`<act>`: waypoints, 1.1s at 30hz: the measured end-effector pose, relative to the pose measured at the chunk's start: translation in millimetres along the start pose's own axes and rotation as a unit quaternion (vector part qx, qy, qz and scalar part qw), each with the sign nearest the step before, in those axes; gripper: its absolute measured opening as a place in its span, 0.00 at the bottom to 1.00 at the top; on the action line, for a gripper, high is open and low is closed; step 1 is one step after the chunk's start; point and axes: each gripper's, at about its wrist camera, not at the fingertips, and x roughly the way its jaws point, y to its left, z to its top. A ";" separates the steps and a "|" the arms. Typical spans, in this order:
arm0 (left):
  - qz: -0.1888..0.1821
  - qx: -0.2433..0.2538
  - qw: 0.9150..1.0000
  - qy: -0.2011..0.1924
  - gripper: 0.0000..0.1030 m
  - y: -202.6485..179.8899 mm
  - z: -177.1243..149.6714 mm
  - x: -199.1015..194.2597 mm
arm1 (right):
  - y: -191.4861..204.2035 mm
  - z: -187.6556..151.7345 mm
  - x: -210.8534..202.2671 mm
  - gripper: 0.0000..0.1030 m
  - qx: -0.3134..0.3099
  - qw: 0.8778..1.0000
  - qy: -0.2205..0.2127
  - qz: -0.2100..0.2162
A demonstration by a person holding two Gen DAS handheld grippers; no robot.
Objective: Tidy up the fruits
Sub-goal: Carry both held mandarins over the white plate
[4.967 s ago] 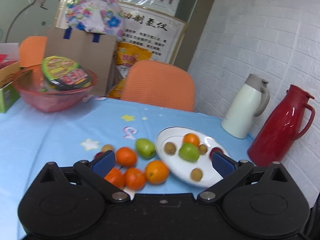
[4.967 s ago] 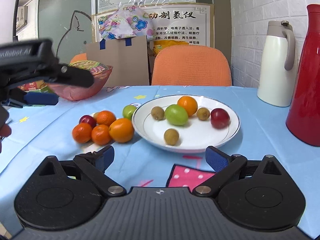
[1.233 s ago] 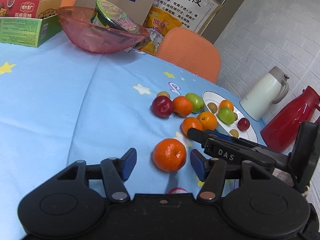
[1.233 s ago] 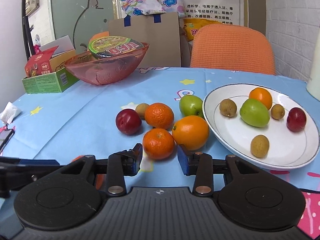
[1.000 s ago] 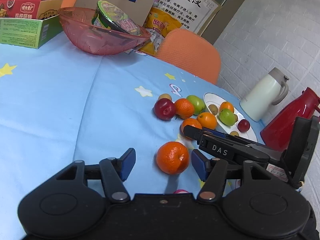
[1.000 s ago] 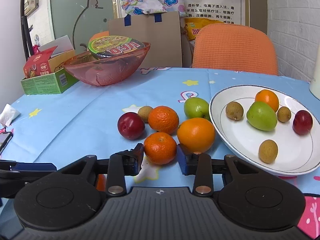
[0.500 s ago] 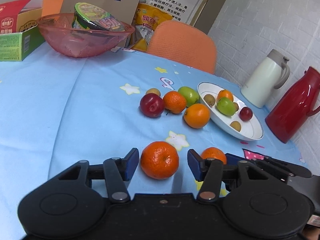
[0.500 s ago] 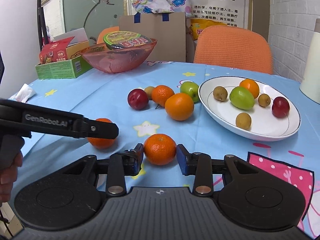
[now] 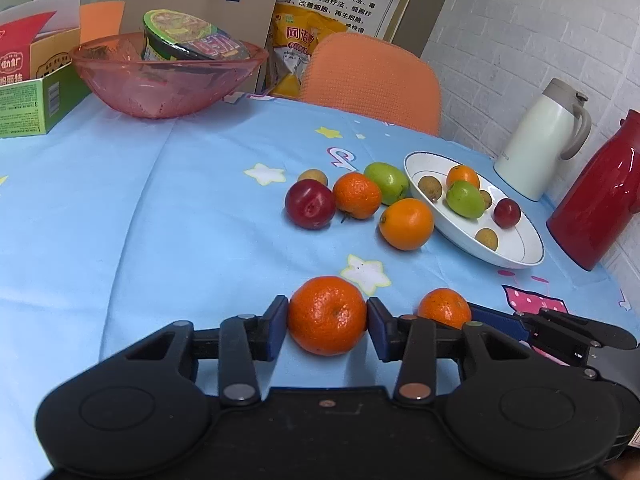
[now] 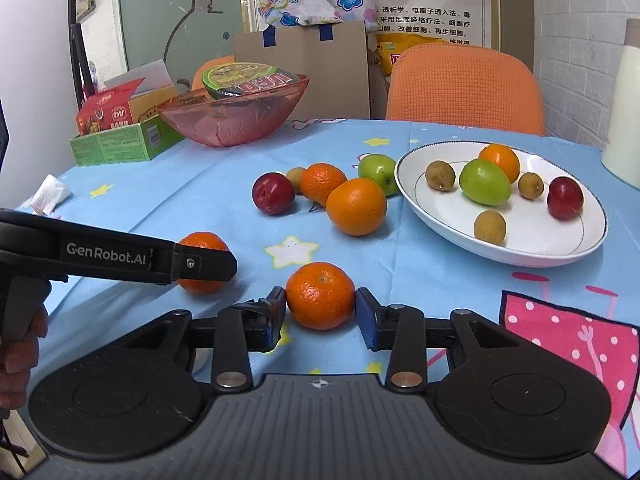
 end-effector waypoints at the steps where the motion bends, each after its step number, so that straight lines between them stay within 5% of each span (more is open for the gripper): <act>1: 0.002 -0.001 1.000 -0.001 1.00 -0.6 -0.1 -0.9 | -1.1 -0.6 -1.0 0.64 0.002 1.000 -0.001 0.002; 8: -0.034 0.019 0.999 -0.024 1.00 -25.8 16.3 -18.4 | -12.4 6.8 -21.6 0.63 0.014 0.999 -0.035 -0.002; 17: -0.111 0.051 0.992 -0.045 1.00 -79.4 67.4 -11.2 | -54.2 30.9 -59.9 0.63 0.030 0.992 -0.104 -0.061; 23: -0.116 0.065 0.991 -0.032 1.00 -106.3 90.7 23.2 | -86.9 39.2 -60.7 0.63 0.047 0.987 -0.116 -0.099; 33: -0.085 0.071 0.993 0.032 1.00 -109.3 85.5 95.2 | -123.2 41.3 -15.4 0.63 0.050 0.989 -0.077 -0.118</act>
